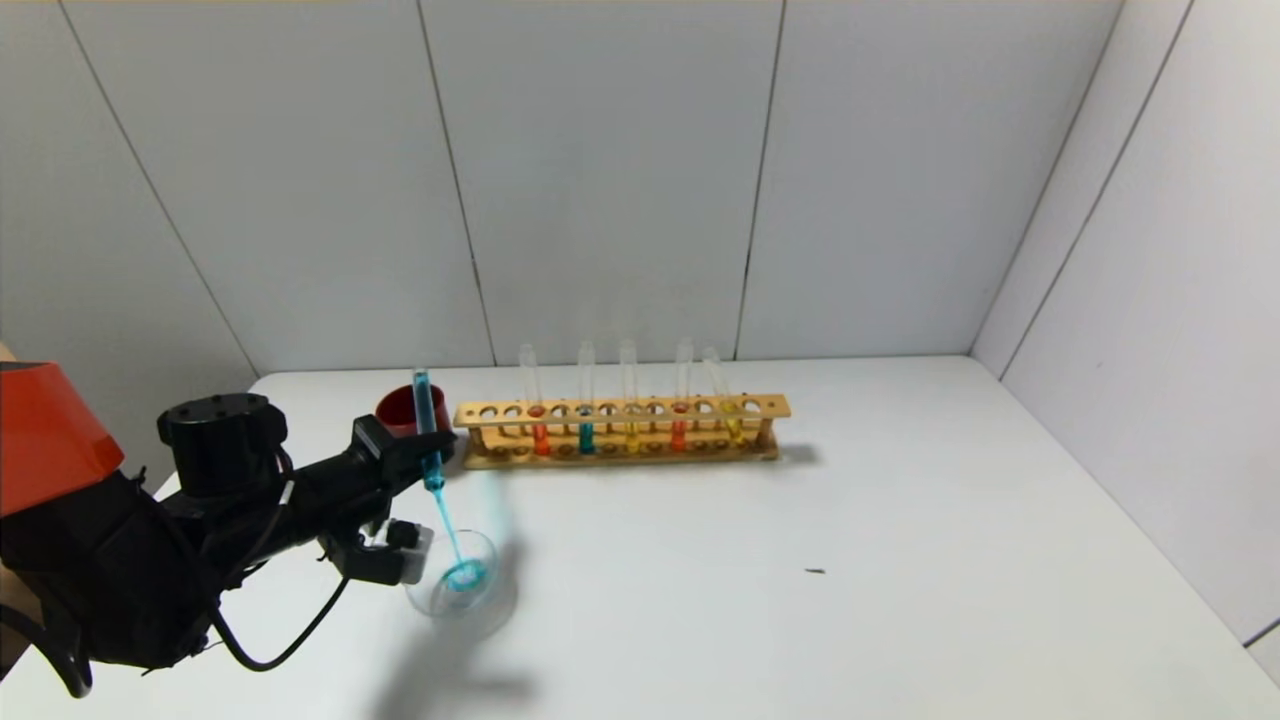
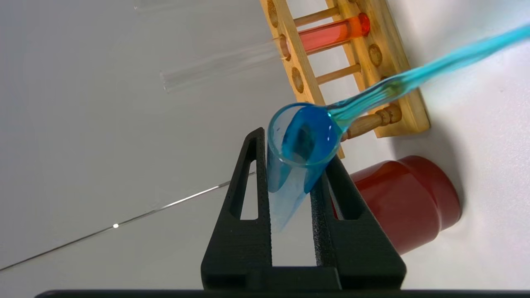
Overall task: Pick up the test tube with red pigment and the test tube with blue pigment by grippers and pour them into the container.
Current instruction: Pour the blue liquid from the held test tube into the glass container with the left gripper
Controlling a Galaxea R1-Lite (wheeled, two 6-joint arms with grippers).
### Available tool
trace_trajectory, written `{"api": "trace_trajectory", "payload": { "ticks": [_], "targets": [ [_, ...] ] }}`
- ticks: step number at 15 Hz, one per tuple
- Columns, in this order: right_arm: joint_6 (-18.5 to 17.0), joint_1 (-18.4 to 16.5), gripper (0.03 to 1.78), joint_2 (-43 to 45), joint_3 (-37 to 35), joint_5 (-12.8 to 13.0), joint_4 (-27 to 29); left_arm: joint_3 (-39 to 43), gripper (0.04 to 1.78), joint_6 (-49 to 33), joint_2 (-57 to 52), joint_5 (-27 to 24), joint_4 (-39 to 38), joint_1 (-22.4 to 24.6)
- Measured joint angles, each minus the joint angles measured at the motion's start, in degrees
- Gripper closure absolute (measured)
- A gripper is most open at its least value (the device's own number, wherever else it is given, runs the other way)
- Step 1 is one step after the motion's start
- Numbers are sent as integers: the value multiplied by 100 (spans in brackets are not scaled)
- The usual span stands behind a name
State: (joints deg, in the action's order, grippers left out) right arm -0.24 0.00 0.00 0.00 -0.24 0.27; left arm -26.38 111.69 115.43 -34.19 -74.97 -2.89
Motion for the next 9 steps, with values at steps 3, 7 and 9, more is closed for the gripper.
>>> {"api": "trace_trajectory", "payload": {
  "ticks": [3,7,9],
  "targets": [
    [2,0,6,0,0,0,-2,-16,150,11,2,7,0,5],
    [2,0,6,0,0,0,0,-13,150,52,0,2,-5,0],
    [2,0,6,0,0,0,0,-5,150,140,-16,-6,-85,5]
  ]
}}
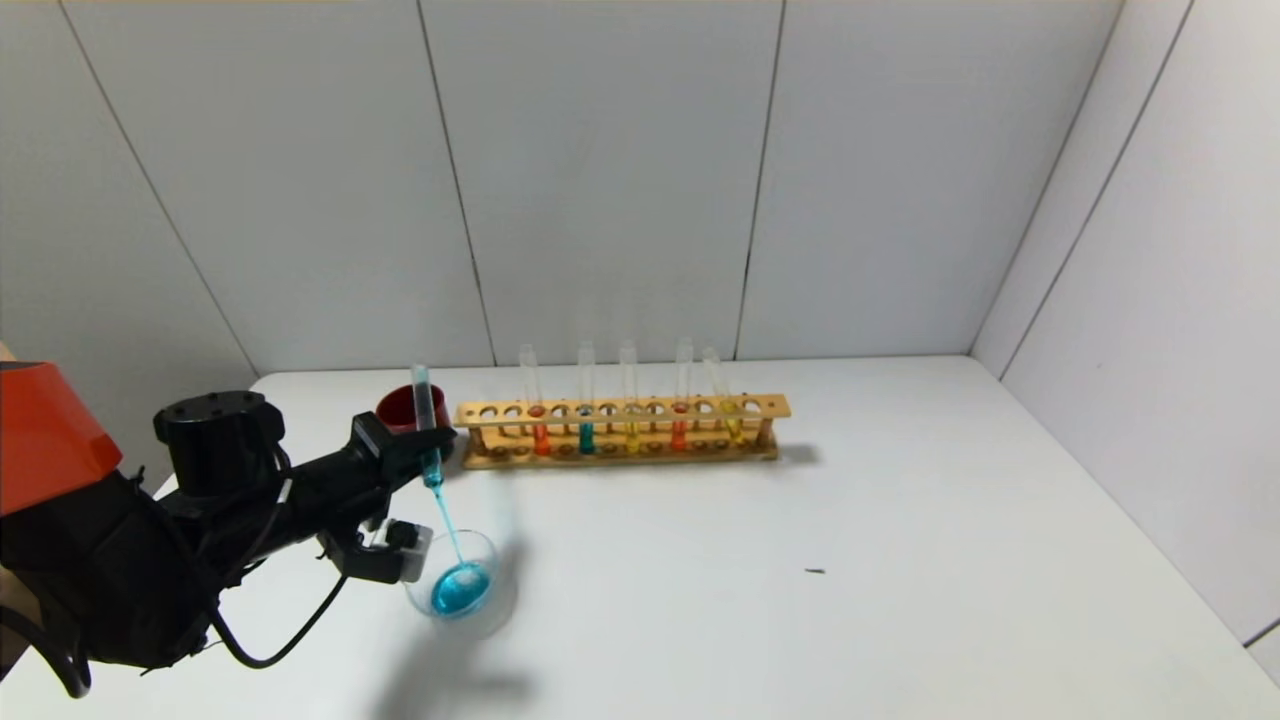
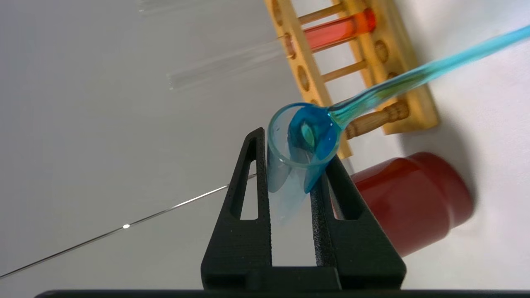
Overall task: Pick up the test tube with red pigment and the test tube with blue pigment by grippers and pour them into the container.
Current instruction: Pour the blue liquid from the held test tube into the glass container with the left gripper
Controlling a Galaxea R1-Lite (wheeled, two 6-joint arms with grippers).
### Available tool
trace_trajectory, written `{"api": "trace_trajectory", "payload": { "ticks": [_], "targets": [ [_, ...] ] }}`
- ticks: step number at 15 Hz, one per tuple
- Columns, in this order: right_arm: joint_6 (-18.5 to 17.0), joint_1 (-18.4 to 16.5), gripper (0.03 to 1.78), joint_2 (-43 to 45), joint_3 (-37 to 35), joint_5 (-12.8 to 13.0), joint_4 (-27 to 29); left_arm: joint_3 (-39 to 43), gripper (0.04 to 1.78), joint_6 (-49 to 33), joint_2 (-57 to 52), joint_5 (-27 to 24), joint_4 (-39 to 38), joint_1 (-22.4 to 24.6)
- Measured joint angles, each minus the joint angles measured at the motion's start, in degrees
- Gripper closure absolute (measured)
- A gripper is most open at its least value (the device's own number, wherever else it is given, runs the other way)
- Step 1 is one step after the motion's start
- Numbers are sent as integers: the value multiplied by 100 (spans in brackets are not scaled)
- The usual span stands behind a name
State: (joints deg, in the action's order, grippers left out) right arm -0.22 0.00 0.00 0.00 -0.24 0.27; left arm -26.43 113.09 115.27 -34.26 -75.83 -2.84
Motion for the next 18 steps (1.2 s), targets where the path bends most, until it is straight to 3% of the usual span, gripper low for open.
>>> {"api": "trace_trajectory", "payload": {
  "ticks": [18],
  "targets": [
    [1,0,6,0,0,0,0,350,150,341,-400,-28,-347,-5]
  ]
}}
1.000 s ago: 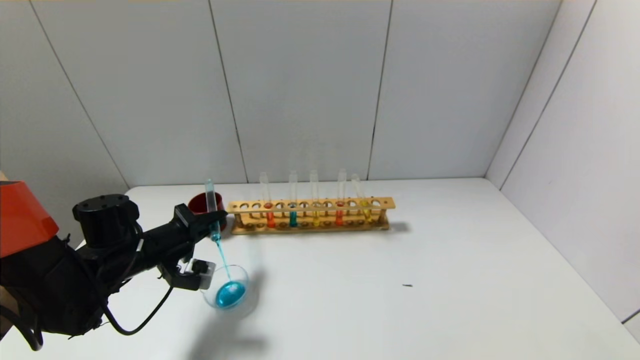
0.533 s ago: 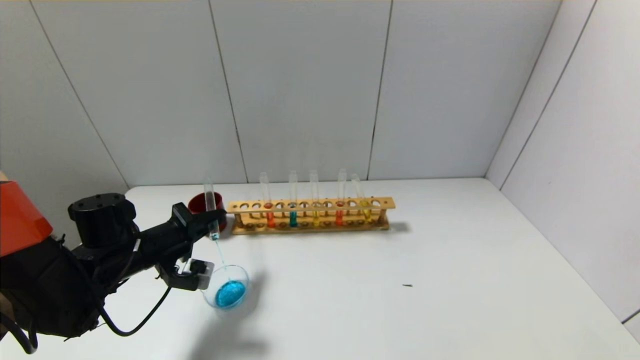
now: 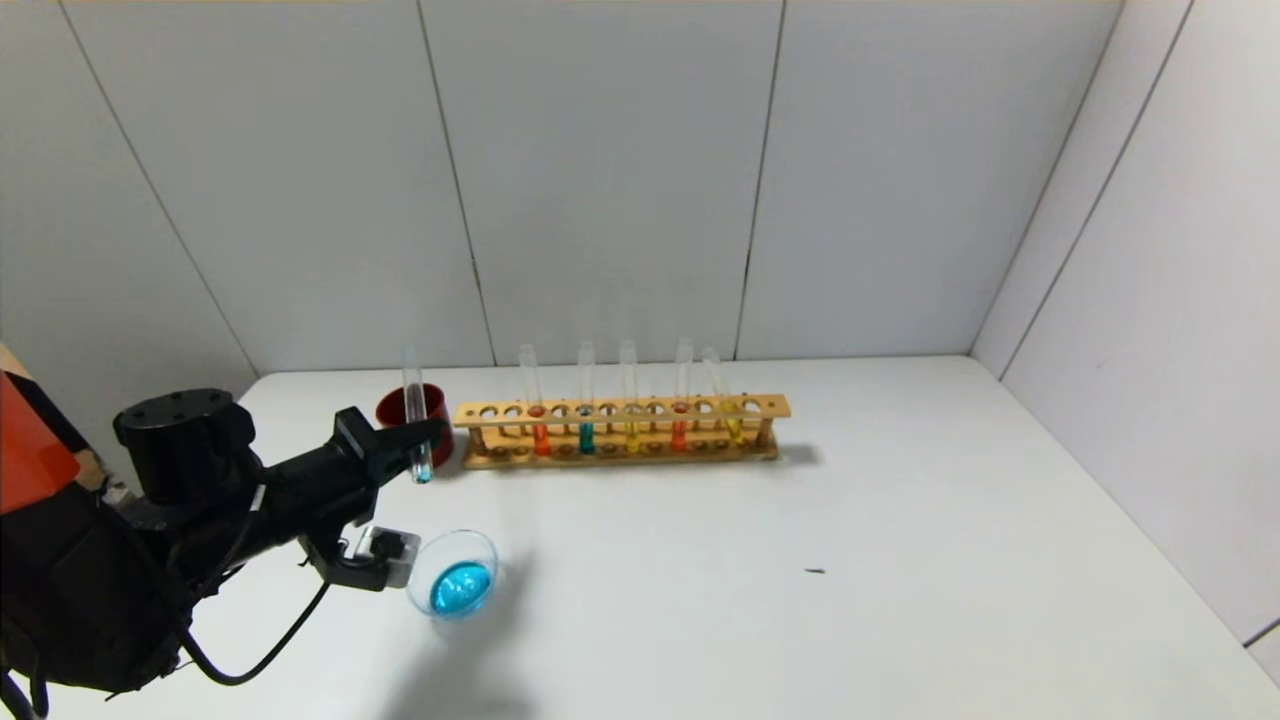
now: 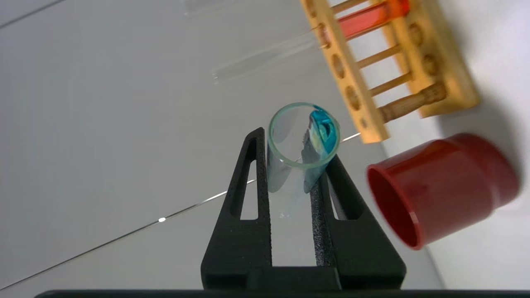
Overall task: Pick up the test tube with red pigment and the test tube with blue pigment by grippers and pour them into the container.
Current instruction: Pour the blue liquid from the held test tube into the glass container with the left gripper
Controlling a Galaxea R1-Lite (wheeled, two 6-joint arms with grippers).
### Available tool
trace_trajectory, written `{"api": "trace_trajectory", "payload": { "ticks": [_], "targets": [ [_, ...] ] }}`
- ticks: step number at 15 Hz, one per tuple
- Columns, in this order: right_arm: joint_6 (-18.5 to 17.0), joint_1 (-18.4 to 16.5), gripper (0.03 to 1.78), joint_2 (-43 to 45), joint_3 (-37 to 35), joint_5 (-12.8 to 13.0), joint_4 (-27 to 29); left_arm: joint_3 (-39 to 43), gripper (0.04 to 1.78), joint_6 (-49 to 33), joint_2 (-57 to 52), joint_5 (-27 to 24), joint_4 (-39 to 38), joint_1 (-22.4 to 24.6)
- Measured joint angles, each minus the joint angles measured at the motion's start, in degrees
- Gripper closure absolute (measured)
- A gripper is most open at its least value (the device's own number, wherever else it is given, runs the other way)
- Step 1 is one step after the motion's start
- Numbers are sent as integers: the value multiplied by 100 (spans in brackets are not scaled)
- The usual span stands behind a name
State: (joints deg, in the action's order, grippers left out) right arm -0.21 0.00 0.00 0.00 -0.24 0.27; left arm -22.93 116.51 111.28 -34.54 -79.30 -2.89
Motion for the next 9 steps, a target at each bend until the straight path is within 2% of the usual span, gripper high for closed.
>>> {"api": "trace_trajectory", "payload": {
  "ticks": [3,9],
  "targets": [
    [0,0,6,0,0,0,0,2,150,216,-11,6,-355,0],
    [-1,0,6,0,0,2,0,22,150,538,-13,-2,-477,-17]
  ]
}}
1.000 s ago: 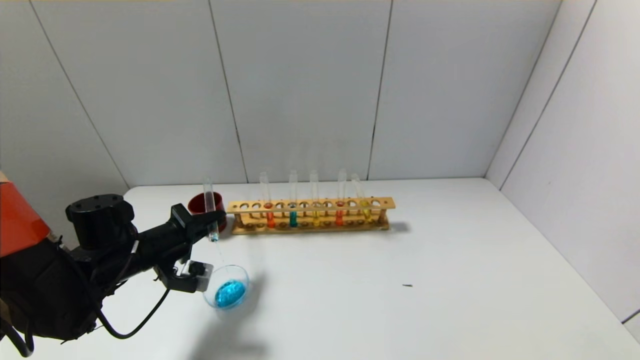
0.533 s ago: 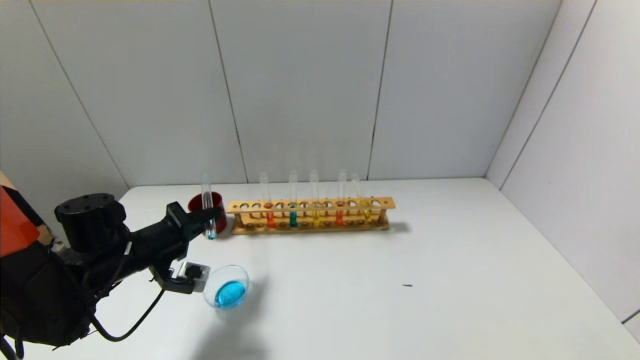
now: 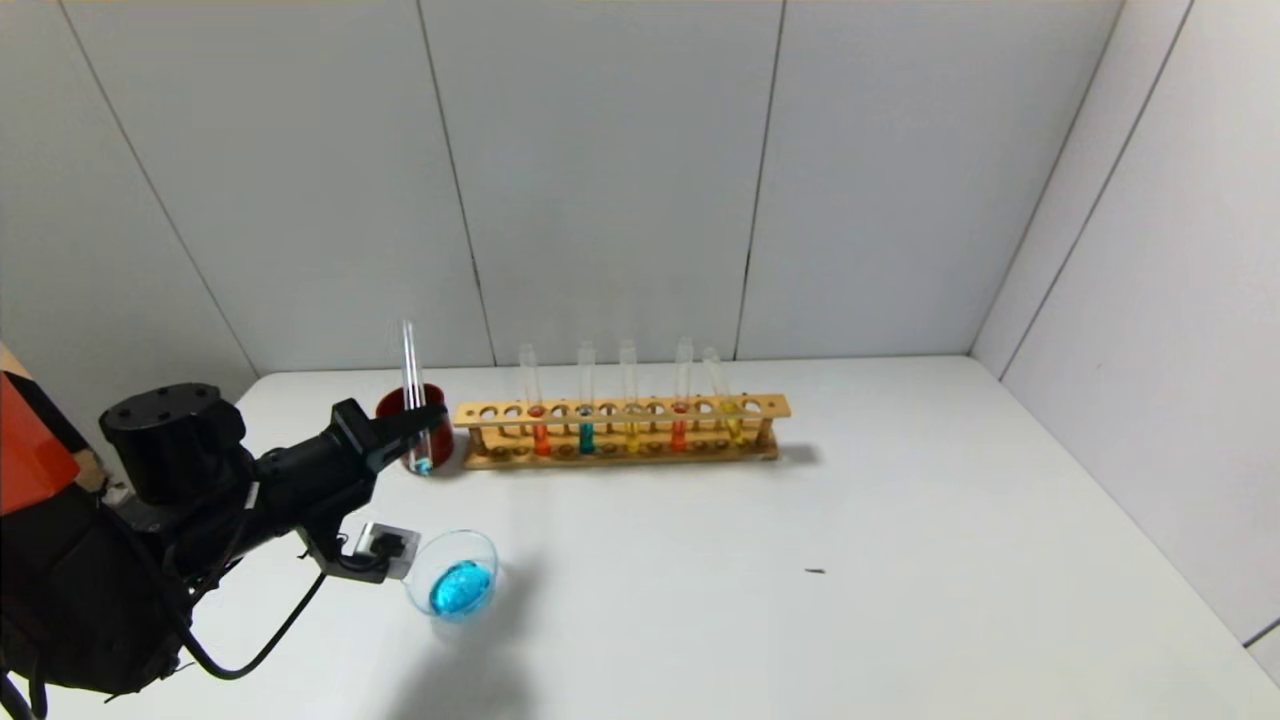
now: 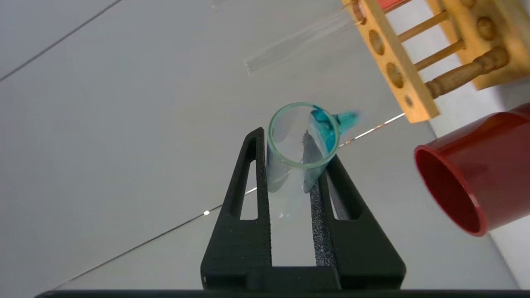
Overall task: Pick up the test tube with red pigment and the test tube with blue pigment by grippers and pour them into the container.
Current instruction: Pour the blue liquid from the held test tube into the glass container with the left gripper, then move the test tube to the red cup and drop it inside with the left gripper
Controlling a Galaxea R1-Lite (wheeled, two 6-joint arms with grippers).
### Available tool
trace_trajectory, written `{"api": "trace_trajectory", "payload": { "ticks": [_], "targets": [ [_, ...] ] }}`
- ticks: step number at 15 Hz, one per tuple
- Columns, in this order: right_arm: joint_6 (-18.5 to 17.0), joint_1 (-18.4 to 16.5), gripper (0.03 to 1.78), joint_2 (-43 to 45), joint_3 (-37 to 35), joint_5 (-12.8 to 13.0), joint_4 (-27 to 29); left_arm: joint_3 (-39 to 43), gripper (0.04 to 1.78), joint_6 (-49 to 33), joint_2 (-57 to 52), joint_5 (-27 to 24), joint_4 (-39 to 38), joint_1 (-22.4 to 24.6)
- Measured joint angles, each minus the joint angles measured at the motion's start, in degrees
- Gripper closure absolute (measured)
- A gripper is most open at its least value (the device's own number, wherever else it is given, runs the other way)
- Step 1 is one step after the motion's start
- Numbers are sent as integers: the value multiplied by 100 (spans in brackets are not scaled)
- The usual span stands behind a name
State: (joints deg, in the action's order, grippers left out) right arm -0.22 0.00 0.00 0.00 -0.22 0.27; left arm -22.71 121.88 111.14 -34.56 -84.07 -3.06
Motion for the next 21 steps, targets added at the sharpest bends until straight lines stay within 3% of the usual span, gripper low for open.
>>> {"api": "trace_trajectory", "payload": {
  "ticks": [3,14,17,21],
  "targets": [
    [4,0,6,0,0,0,-2,-11,150,223,5,-11,-301,-16],
    [1,0,6,0,0,-2,-2,6,150,358,-67,77,-308,-101],
    [0,0,6,0,0,0,-2,-146,150,-514,-180,728,-308,-93],
    [0,0,6,0,0,-2,0,-936,150,-2748,-260,2420,-267,-149]
  ]
}}
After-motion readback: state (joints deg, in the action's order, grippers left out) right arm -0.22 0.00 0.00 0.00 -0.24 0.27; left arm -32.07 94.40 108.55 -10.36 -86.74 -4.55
